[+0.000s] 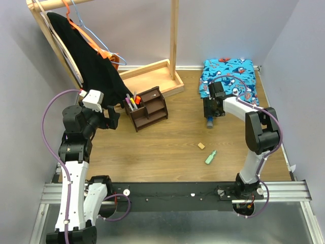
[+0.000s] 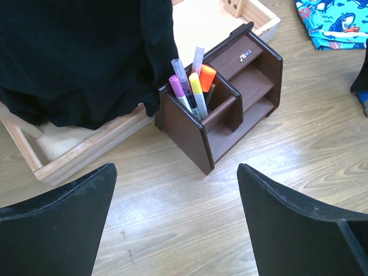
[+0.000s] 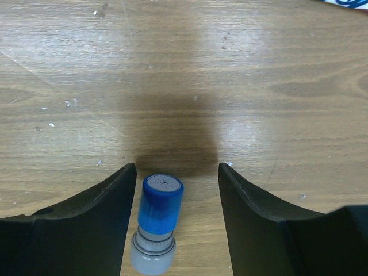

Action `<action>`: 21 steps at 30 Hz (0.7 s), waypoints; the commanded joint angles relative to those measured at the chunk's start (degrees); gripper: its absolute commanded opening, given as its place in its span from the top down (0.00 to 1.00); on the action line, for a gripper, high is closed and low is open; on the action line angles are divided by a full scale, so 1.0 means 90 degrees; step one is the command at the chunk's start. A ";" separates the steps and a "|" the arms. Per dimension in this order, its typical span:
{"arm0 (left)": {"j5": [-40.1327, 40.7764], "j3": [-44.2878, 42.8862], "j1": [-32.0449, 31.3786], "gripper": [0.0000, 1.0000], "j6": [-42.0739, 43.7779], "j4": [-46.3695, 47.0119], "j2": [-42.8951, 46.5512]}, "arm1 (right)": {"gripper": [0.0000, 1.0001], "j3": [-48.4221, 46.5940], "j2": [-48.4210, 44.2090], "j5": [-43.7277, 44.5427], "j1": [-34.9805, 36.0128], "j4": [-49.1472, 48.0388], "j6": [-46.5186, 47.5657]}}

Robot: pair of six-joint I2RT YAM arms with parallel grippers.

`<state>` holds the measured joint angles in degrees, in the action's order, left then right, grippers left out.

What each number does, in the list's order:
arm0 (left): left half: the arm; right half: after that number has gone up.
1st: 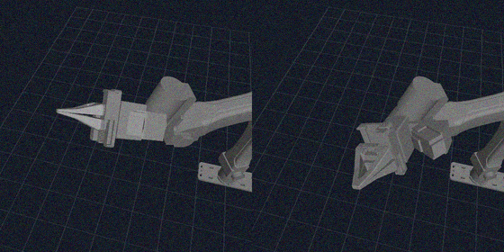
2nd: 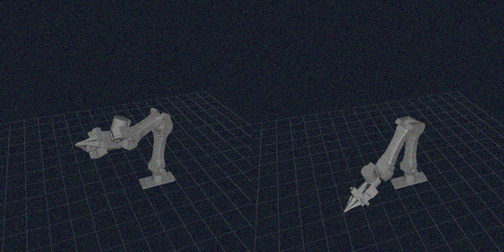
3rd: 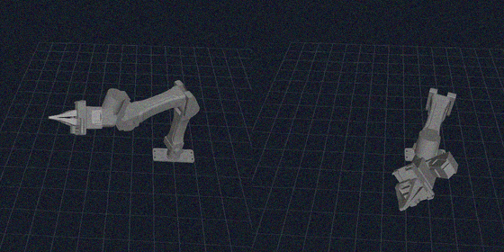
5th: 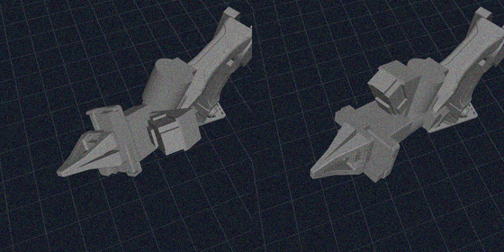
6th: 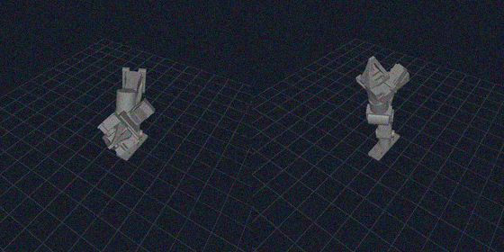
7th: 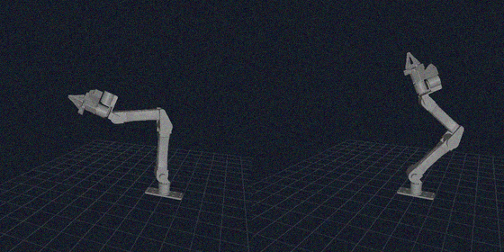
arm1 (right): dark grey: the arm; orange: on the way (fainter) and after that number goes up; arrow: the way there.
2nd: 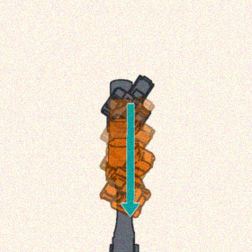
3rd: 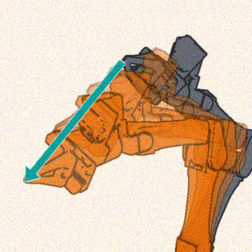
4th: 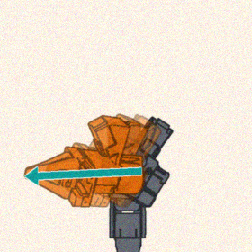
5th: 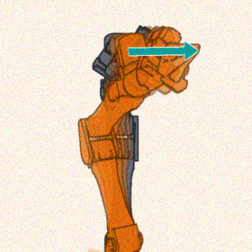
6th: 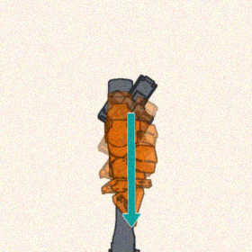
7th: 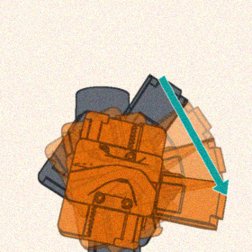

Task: Sort the stationery into containers
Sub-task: Pick up the stationery from the center of the board.

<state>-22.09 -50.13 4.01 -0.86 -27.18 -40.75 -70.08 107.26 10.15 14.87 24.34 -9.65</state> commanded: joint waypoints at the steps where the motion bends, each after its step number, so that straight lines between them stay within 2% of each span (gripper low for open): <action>1: 0.0061 -0.0065 0.0004 0.05 0.0213 -0.0027 0.0104 | 0.35 -0.0133 0.0094 -0.0259 -0.0041 0.0352 -0.0236; 7: 0.0091 0.0003 0.0013 0.05 0.0223 0.0051 0.0163 | 0.39 0.0023 -0.0023 -0.0425 -0.0041 0.0538 -0.0558; 12: 0.0091 0.0091 0.0013 0.05 0.0203 0.0071 0.0231 | 0.54 0.0102 -0.0072 -0.0542 -0.0041 0.0450 -0.0568; 19: 0.0071 0.0218 0.0013 0.05 0.0184 0.0090 0.0358 | 0.62 -0.0074 -0.0131 -0.0698 -0.0041 0.0557 -0.0646; 20: 0.0081 0.0228 0.0013 0.05 0.0184 0.0090 0.0387 | 0.64 -0.0084 -0.0160 -0.0727 -0.0041 0.0577 -0.0637; 21: 0.0091 0.0267 0.0013 0.04 0.0193 0.0090 0.0397 | 0.70 -0.0084 -0.0189 -0.0747 -0.0041 0.0596 -0.0646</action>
<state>-22.04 -49.17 4.01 0.47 -27.03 -38.46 -70.11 107.26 5.61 14.87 27.20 -14.28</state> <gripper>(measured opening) 0.954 0.394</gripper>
